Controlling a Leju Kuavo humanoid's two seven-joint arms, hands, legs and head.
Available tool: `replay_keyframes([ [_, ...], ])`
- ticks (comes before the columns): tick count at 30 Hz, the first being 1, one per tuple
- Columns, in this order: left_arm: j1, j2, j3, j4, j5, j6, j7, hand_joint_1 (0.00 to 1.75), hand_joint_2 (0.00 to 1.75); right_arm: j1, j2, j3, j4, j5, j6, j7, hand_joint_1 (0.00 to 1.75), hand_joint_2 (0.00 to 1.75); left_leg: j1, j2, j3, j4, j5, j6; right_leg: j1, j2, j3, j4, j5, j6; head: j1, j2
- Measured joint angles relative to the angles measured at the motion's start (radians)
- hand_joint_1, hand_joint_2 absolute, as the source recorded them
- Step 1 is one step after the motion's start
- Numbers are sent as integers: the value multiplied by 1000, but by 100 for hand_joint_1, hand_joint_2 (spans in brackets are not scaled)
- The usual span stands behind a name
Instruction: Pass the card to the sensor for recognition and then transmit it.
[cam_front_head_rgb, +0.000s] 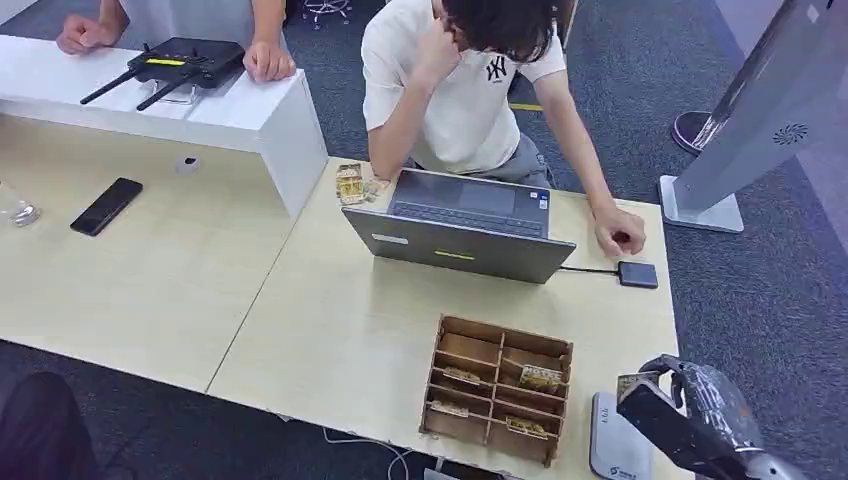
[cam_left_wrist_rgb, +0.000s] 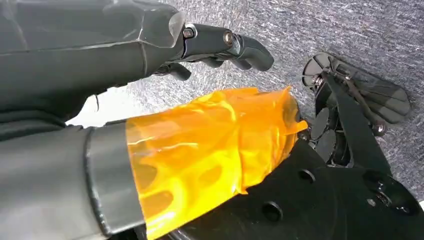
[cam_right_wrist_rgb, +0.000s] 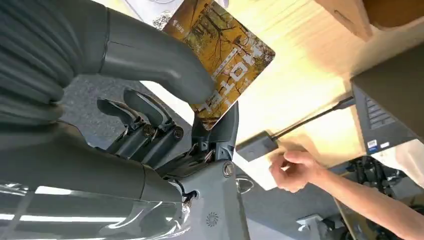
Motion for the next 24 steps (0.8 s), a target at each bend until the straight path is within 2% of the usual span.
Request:
replay_keyframes([
  [11, -6, 2, 0, 0, 5, 0, 3, 0, 0, -23, -13, 24, 30, 1, 13, 21, 175, 175, 0, 0, 0, 0, 0, 0, 0, 0, 0, 0, 0, 0, 0, 0],
  [24, -8, 4, 0, 0, 28, 3, 15, 0, 0, -47, -13, 63, 76, -5, 33, 91, 175, 175, 0, 0, 0, 0, 0, 0, 0, 0, 0, 0, 0, 0, 0, 0],
])
